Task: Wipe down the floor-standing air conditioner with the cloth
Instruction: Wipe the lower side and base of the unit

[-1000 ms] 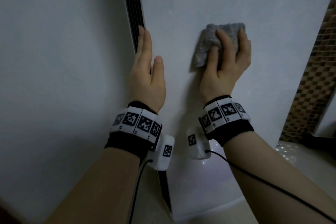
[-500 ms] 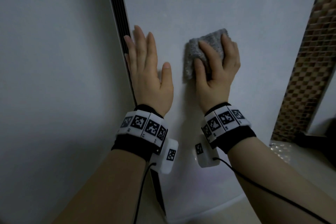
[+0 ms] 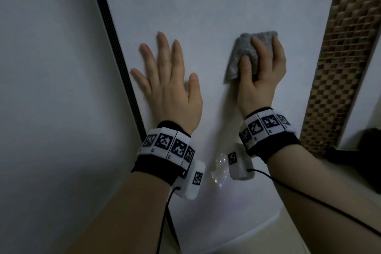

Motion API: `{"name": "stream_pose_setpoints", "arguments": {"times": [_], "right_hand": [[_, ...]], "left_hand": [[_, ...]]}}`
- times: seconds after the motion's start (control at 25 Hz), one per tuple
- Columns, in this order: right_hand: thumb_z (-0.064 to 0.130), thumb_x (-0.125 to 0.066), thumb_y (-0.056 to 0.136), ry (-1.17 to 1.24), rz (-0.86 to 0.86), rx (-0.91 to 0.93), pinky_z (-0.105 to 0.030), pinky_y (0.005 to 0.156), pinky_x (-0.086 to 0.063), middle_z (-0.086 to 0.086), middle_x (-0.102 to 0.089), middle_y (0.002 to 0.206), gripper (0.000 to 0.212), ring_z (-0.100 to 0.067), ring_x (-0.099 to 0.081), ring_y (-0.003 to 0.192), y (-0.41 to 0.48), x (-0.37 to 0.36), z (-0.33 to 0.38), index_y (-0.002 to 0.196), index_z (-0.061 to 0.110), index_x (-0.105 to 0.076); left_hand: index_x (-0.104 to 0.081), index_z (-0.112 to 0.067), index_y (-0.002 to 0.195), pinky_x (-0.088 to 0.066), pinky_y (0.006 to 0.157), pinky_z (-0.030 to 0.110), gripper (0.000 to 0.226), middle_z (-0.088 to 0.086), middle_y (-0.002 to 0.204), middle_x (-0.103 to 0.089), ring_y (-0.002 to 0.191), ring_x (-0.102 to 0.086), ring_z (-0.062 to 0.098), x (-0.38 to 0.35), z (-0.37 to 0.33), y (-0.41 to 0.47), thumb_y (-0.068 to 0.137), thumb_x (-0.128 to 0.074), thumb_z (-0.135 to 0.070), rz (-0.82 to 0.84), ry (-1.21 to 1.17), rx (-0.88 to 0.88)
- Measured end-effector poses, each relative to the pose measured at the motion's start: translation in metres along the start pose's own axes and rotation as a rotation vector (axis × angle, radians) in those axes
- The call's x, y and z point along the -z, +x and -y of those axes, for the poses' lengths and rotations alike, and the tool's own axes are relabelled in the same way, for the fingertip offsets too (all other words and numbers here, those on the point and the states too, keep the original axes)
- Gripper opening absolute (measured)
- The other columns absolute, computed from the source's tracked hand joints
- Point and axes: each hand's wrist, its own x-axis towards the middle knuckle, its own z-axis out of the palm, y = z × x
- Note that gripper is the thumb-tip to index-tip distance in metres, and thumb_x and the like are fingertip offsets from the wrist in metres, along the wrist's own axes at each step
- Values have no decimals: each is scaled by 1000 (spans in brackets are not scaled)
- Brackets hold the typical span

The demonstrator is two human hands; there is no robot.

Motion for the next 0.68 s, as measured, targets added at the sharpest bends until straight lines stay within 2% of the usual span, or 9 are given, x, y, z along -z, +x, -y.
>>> {"name": "stream_pose_setpoints", "arguments": {"times": [0.08,0.2,0.24,0.32,0.4,0.48,0.56,0.68], "right_hand": [[28,-51,94,-35,-12,-68,-45,115,-16,-12,-26,150,37,-31,-22,138,3,2,4,131,22,-51],[32,-51,93,-182,123,149,-41,115,-13,-8,-30,150,36,-33,-21,138,-1,5,-2,130,27,-52],[34,-50,93,-219,116,152,-40,114,-12,-6,-31,150,36,-33,-20,139,4,8,-6,129,30,-52],[36,-47,94,-274,18,26,-37,113,-12,-2,-30,152,37,-31,-21,138,16,14,-9,131,33,-50],[34,-47,95,-247,-19,-36,-29,112,-12,-6,-30,151,37,-30,-23,135,17,14,-8,132,30,-50],[28,-50,94,-170,31,40,-21,111,-12,-11,-31,146,36,-29,-25,132,11,14,-11,130,24,-53],[25,-52,94,-109,48,50,-22,111,-15,-12,-33,142,35,-28,-27,131,17,18,-16,129,21,-54],[24,-51,94,-78,-15,-68,-23,110,-15,-11,-32,144,35,-29,-27,132,29,22,-17,130,21,-53]], "left_hand": [[-22,-17,150,13,112,53,66,6,160,-9,146,4,34,-5,-5,0,89,-39,-35,2,34,2],[-20,-20,151,11,111,56,67,4,160,-8,145,4,35,-11,-14,-1,89,-39,-38,-2,92,16],[-20,-20,151,11,111,57,67,3,160,-7,145,4,35,-13,-18,0,89,-38,-39,1,104,21],[-19,-22,151,9,111,59,67,3,160,-7,145,4,35,-16,-23,1,89,-37,-40,1,122,37],[-19,-22,151,8,111,61,68,4,160,-6,145,4,36,-18,-27,2,89,-37,-41,-3,137,58],[-18,-21,151,7,110,63,69,5,160,-6,145,3,38,-20,-33,2,88,-38,-42,-8,151,69],[-18,-20,151,6,110,64,70,6,160,-7,145,3,39,-22,-40,4,88,-38,-43,-10,162,76],[-16,-18,152,4,110,65,72,9,160,-6,145,2,40,-26,-47,6,89,-38,-44,-2,168,80]]}}
